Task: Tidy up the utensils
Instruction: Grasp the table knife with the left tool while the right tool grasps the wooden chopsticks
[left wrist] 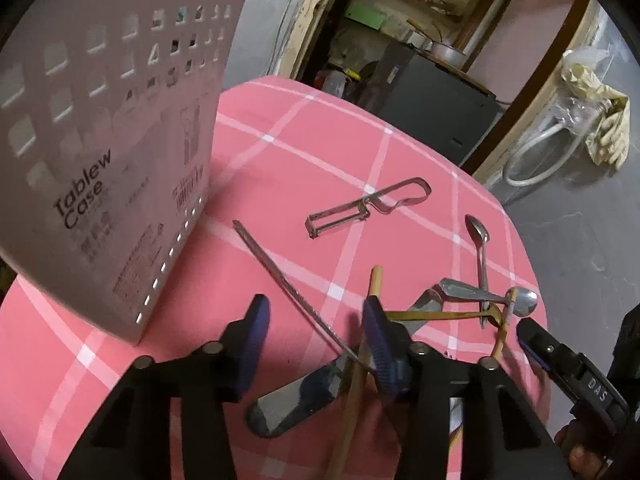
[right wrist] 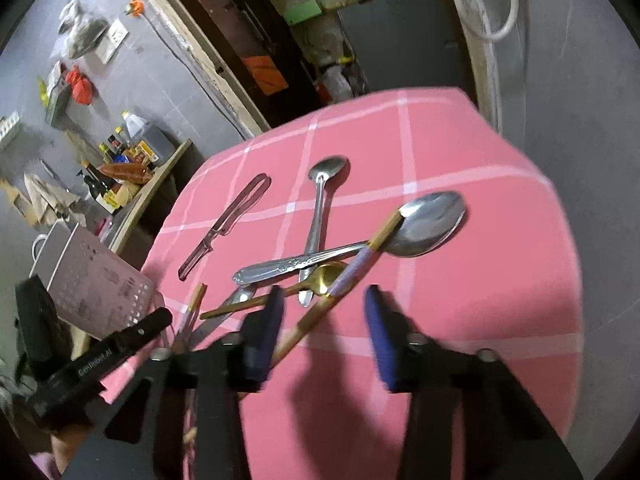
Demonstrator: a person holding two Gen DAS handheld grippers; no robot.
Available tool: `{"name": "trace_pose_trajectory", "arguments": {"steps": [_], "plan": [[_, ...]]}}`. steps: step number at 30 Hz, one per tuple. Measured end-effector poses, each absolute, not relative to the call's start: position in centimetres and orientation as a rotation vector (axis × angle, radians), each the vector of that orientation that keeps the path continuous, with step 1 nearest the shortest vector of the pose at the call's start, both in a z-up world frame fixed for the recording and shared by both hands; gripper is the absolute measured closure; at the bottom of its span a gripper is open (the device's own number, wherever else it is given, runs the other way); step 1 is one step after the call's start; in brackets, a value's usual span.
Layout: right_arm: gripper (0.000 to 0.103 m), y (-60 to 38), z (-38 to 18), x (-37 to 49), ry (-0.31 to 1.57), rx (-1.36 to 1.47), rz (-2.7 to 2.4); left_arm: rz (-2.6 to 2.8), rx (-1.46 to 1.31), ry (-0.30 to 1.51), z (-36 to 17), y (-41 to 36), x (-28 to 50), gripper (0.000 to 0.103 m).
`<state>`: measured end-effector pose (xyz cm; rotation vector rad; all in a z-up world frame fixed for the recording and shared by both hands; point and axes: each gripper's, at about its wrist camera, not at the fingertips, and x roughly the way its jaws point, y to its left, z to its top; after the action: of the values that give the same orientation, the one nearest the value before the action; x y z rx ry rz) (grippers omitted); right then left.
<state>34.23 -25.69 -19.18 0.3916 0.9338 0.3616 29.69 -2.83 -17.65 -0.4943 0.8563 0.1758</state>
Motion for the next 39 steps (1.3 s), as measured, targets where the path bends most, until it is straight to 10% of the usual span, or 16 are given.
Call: {"name": "trace_pose_trajectory", "arguments": {"steps": [4,13,39], "plan": [[0.091,-25.0,-19.9,34.5,0.951,0.425,0.381,0.152,-0.534,0.880,-18.0,-2.9,30.2,0.084],[0.100,-22.3,-19.9,34.3,0.980,0.412,0.493,0.055,-0.621,0.917,-18.3,-3.1,30.8,0.093],[0.101,-15.2,-19.1,32.6,1.153,0.273,0.671,-0.023,-0.799,0.941,-18.8,-0.2,23.2,0.100]]}}
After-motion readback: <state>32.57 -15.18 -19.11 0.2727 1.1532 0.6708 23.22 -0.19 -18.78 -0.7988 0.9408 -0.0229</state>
